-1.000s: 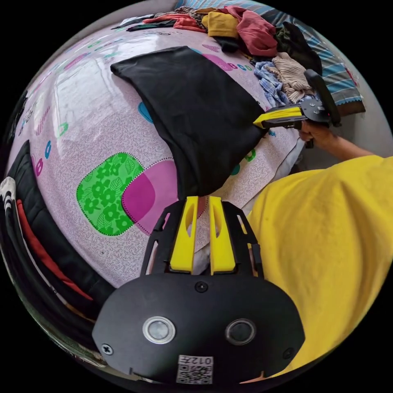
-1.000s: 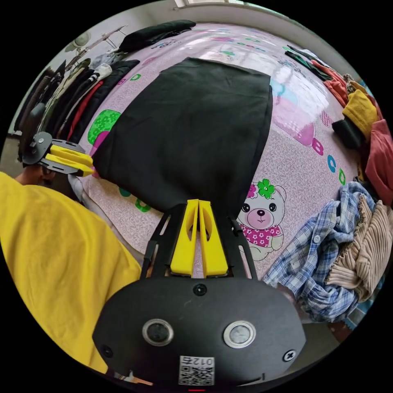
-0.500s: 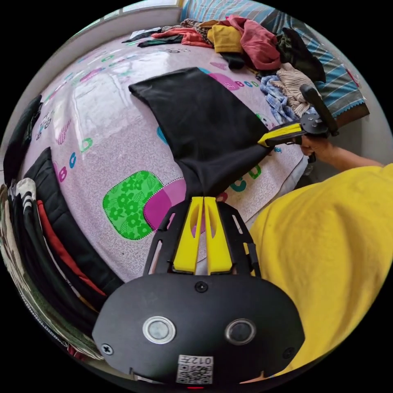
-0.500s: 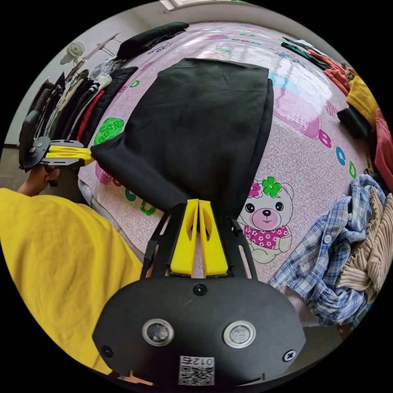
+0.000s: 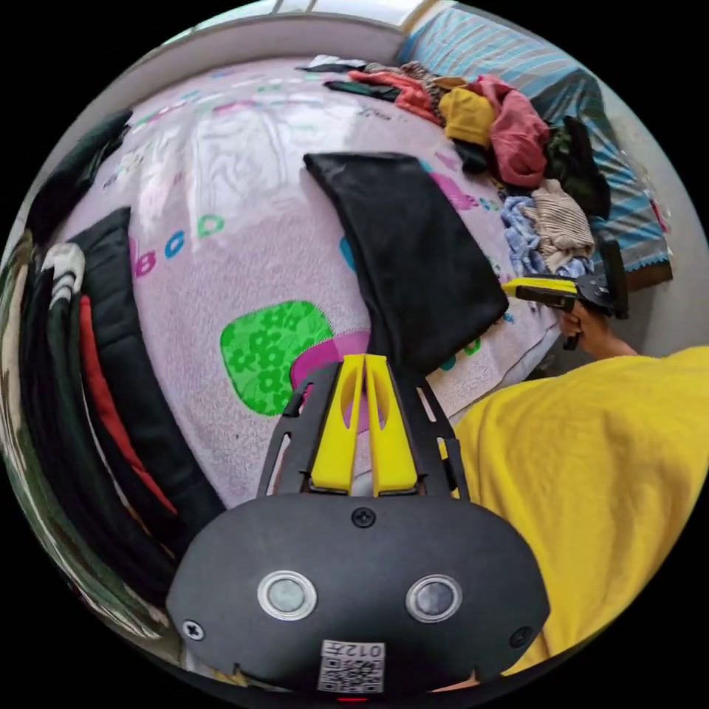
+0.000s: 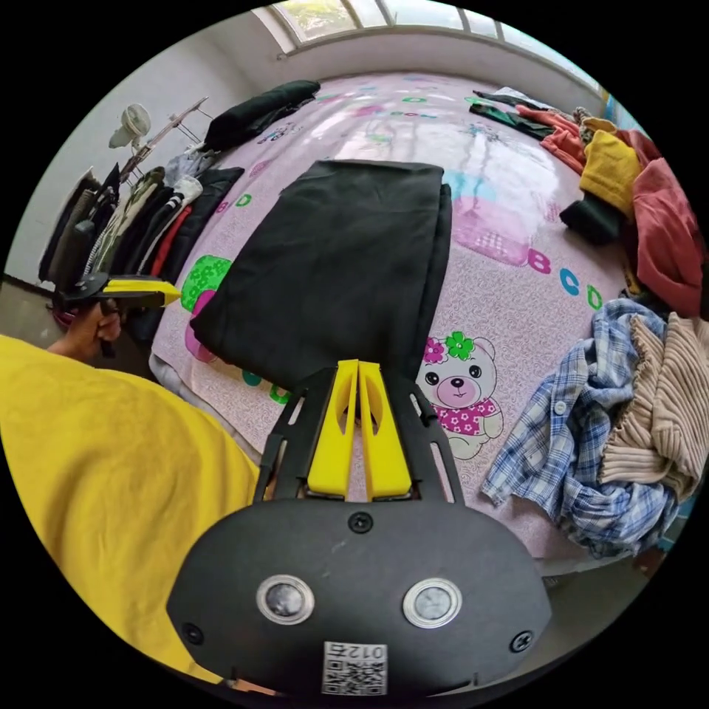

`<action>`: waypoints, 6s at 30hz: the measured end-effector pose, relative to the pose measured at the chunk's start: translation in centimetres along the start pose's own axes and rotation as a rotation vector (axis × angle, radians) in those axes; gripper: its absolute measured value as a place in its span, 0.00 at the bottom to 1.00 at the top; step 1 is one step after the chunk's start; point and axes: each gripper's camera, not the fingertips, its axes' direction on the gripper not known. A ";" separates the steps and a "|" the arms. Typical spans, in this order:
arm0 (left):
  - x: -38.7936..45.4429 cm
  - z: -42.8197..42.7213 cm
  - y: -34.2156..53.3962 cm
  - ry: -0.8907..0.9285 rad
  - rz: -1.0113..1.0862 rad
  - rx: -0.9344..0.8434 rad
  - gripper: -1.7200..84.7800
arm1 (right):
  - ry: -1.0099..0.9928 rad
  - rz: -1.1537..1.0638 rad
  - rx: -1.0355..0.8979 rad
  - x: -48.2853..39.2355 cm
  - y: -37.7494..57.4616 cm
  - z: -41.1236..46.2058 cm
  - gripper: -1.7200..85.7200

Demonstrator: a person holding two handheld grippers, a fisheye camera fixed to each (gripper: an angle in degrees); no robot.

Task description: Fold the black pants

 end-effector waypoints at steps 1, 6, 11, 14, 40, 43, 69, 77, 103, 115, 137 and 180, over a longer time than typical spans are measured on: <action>1.4 -0.2 -0.6 0.020 0.070 0.015 0.03 | 0.011 -0.018 -0.005 -0.4 0.1 0.0 0.02; 7.6 3.6 -3.5 -0.069 0.311 -0.087 0.02 | 0.187 -0.135 -0.109 -2.5 -0.2 2.7 0.02; 9.9 7.8 -4.2 -0.182 0.379 -0.220 0.02 | 0.308 -0.212 -0.185 -4.2 1.0 5.1 0.02; 10.3 7.9 -3.7 -0.179 0.414 -0.214 0.02 | 0.293 -0.147 -0.105 -4.1 2.3 4.8 0.02; -0.4 11.3 -10.3 -0.023 0.026 -0.134 0.03 | 0.129 0.135 0.016 10.0 -4.1 0.6 0.02; -2.2 11.4 -9.7 0.035 -0.008 -0.114 0.03 | 0.075 0.202 0.025 12.2 -2.9 -1.0 0.03; -10.1 22.0 11.3 0.871 -0.402 -0.181 0.05 | -0.627 0.799 0.027 24.3 16.7 -3.8 0.06; -9.8 28.4 11.9 1.061 -0.555 -0.150 0.15 | -1.011 1.037 0.122 24.2 20.4 -6.1 0.04; -14.7 29.6 10.5 1.251 -0.682 0.078 0.09 | -1.039 0.955 0.189 33.3 17.8 -2.7 0.16; -18.6 31.9 12.7 1.106 -0.691 -0.089 0.09 | -1.076 0.991 0.250 38.4 10.7 -0.4 0.15; -22.6 35.7 18.2 1.026 -0.662 -0.158 0.09 | -0.943 0.787 0.234 34.1 3.7 5.7 0.10; -53.7 22.0 76.9 1.110 -1.027 0.949 0.07 | -1.045 -0.151 -0.025 -24.4 -34.1 24.7 0.04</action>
